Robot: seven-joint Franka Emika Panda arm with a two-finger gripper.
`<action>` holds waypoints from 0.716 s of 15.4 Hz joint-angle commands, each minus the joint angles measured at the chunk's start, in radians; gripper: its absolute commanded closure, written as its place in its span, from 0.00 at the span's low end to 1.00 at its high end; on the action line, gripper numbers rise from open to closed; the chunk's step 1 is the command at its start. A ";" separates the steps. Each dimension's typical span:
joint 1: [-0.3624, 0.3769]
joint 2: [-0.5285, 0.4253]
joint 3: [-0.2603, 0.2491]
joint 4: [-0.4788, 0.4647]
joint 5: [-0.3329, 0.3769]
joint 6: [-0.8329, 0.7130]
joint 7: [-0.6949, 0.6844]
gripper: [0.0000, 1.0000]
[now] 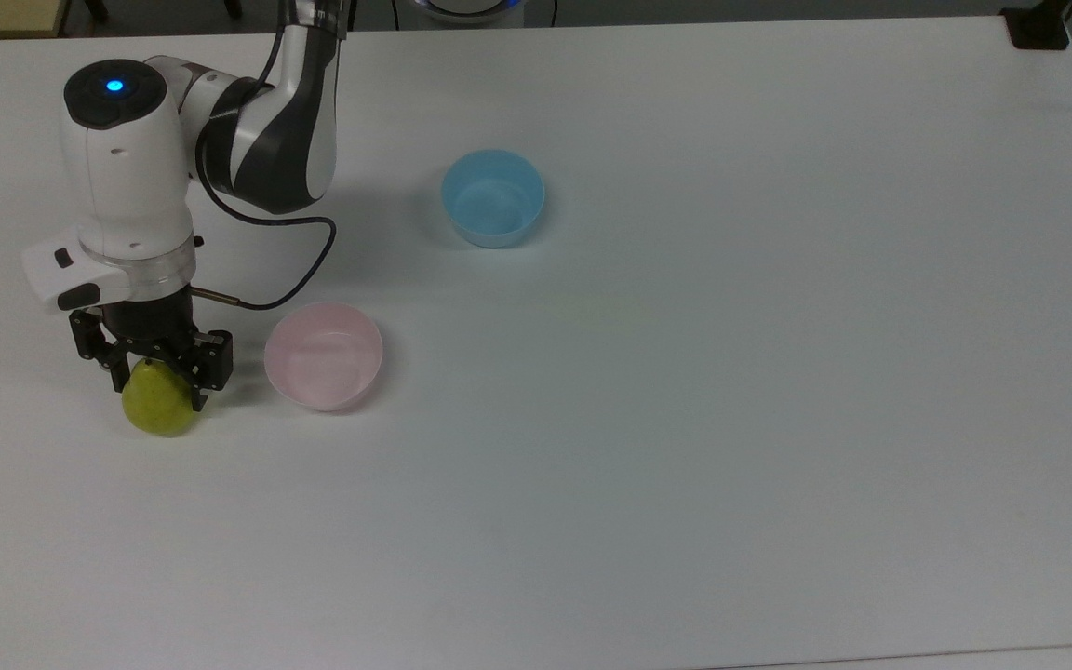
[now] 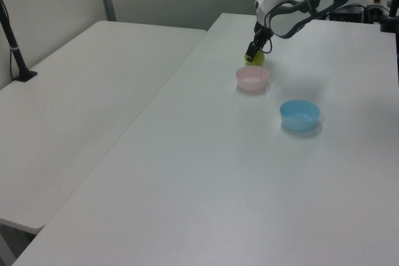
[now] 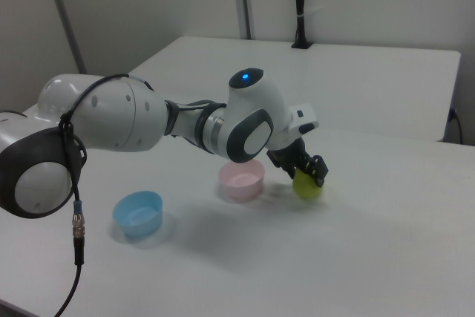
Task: Place the pear in the bowl
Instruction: 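Close the gripper around the green pear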
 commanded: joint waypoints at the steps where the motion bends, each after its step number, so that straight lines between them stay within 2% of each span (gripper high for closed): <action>1: 0.001 0.013 0.001 0.013 0.018 0.021 -0.015 0.41; 2: -0.001 0.013 0.001 0.013 0.021 0.021 -0.014 0.56; 4: 0.001 0.011 0.001 0.015 0.023 0.021 -0.014 0.72; 7: -0.001 0.004 0.001 0.015 0.023 0.021 -0.014 0.77; 11: -0.001 -0.048 0.001 0.007 0.021 0.009 -0.017 0.77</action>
